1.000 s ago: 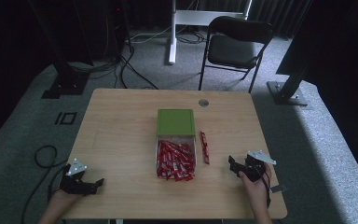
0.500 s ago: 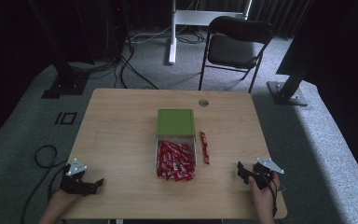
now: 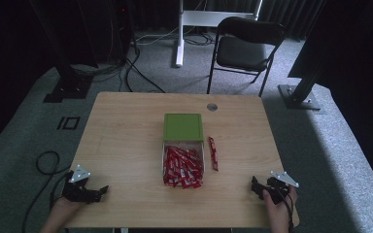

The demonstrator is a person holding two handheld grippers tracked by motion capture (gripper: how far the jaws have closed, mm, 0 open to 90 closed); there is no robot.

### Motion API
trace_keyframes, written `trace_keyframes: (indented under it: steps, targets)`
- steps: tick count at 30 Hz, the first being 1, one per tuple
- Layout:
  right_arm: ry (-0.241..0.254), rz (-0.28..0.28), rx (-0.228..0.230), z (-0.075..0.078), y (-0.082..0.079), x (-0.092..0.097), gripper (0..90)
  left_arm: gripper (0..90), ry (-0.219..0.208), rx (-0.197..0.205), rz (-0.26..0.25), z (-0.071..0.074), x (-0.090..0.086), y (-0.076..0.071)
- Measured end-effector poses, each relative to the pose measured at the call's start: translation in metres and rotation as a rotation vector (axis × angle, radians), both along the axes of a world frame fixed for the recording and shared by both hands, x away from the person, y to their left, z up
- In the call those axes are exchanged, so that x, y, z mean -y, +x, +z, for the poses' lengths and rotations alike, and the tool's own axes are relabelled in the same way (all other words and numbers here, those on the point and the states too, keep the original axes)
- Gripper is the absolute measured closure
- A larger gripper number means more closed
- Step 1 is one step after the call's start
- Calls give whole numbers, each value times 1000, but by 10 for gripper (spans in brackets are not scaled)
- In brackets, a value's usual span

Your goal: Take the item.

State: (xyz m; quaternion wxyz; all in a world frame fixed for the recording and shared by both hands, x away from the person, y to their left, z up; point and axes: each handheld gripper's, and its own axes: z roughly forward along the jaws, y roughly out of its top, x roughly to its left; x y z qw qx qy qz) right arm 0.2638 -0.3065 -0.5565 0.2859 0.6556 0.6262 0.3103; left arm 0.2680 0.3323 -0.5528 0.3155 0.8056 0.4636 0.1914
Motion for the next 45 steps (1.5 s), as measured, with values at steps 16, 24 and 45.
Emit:
trace_keyframes:
  steps: [16,24,45]
  targets:
    - [50,-140,-36,-2,-9,9,124,8,0,0,0,0,0,0]
    - [3,-94,-53,-2,-14,13,124,8,0,0,0,0,0,0]
    - [-32,67,-58,-2,-12,6,121,8,0,0,0,0,0,0]
